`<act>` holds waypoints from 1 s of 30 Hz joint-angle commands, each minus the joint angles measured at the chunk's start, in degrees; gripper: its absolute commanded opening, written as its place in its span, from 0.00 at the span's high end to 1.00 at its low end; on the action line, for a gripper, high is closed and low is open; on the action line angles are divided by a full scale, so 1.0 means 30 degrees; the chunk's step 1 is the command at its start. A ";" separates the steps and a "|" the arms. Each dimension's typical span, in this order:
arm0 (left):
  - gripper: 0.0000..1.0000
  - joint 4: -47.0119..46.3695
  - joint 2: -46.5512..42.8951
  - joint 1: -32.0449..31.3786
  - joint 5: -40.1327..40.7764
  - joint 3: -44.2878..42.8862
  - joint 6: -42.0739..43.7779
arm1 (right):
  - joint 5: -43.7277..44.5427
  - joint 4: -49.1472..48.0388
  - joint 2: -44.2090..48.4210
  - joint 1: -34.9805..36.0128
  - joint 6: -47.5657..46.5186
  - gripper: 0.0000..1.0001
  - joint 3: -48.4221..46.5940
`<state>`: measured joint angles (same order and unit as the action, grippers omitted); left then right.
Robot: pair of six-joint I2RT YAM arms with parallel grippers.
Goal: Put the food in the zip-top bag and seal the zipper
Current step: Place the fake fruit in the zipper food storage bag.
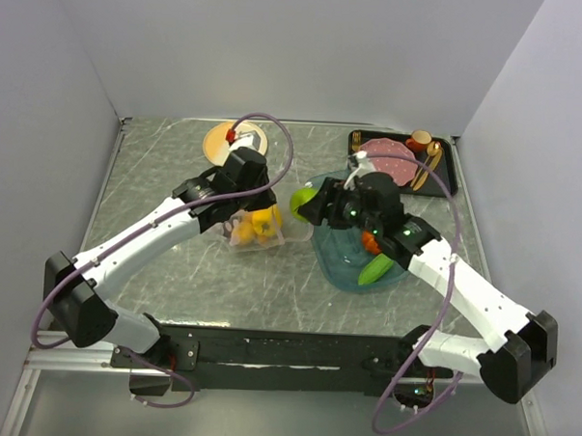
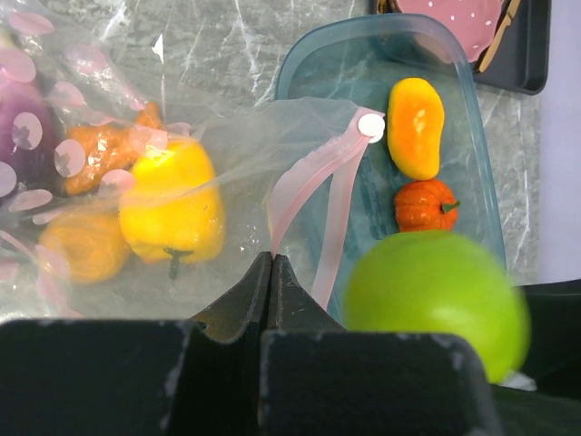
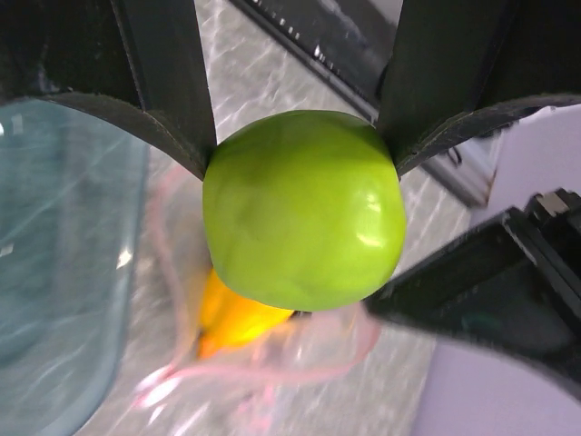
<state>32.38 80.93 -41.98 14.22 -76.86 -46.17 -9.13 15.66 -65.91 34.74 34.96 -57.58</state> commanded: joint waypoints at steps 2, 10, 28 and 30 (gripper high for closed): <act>0.99 -0.0569 -0.0109 -0.0070 -0.0139 -0.1128 0.0039 | 0.0494 -0.0385 -0.1993 0.0695 0.0564 0.74 -0.0815; 0.99 -0.0892 -0.0754 -0.0070 -0.0725 -0.0894 -0.0019 | 0.0671 -0.1147 -0.4805 0.0753 -0.0256 0.68 -0.2923; 0.99 -0.0540 -0.1047 -0.0070 -0.0287 -0.0982 0.0039 | 0.4326 0.0640 -0.2673 -0.0240 -0.0902 0.00 -0.2869; 0.99 -0.0569 -0.1135 -0.0070 -0.0199 -0.0894 0.0069 | 0.4652 0.0727 -0.1792 -0.1668 -0.0785 0.00 -0.2078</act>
<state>32.16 79.44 -41.98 12.88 -77.28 -46.19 -0.84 17.85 -78.37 35.44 32.73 -65.76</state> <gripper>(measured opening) 0.015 0.997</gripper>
